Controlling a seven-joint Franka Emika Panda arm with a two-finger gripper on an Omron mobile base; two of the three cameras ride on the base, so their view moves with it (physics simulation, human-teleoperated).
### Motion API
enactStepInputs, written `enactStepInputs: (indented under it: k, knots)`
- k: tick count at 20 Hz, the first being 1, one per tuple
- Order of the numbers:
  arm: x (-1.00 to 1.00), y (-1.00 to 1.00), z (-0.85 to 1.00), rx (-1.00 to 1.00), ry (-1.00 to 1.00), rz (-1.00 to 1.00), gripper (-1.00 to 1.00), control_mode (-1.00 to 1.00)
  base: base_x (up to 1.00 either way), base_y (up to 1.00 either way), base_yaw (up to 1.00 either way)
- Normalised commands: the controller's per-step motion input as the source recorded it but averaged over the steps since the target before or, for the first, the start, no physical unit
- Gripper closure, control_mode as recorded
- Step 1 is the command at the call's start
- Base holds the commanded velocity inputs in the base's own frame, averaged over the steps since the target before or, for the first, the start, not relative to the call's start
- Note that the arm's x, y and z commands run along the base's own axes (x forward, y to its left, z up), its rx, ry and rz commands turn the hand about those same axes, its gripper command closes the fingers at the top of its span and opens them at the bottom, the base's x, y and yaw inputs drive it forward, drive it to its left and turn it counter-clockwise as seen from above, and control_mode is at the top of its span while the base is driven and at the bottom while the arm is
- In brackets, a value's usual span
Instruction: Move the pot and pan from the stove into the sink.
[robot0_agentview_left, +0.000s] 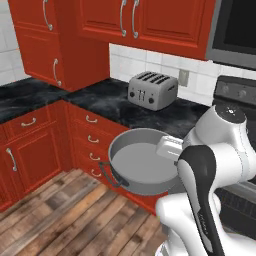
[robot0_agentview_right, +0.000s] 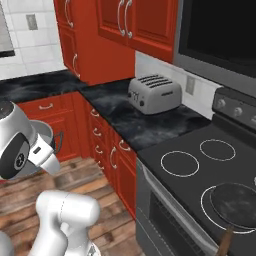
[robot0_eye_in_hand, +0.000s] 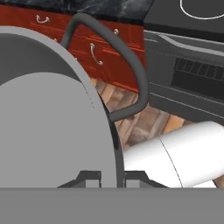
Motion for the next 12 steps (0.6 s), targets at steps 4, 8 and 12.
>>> enactStepInputs:
  k: [4, 8, 12]
  knots:
    - [0.0, 0.0, 0.0, 0.0, 0.0, 0.0, 1.0, 1.0, 0.0, -0.05, 0.46]
    - [0.0, 0.0, 0.0, 0.0, 0.0, 0.0, 1.0, 1.0, 0.0, -0.01, 0.35]
    - [0.0, 0.0, 0.0, 0.0, 0.0, 0.0, 1.0, 1.0, -0.02, -0.04, 0.2]
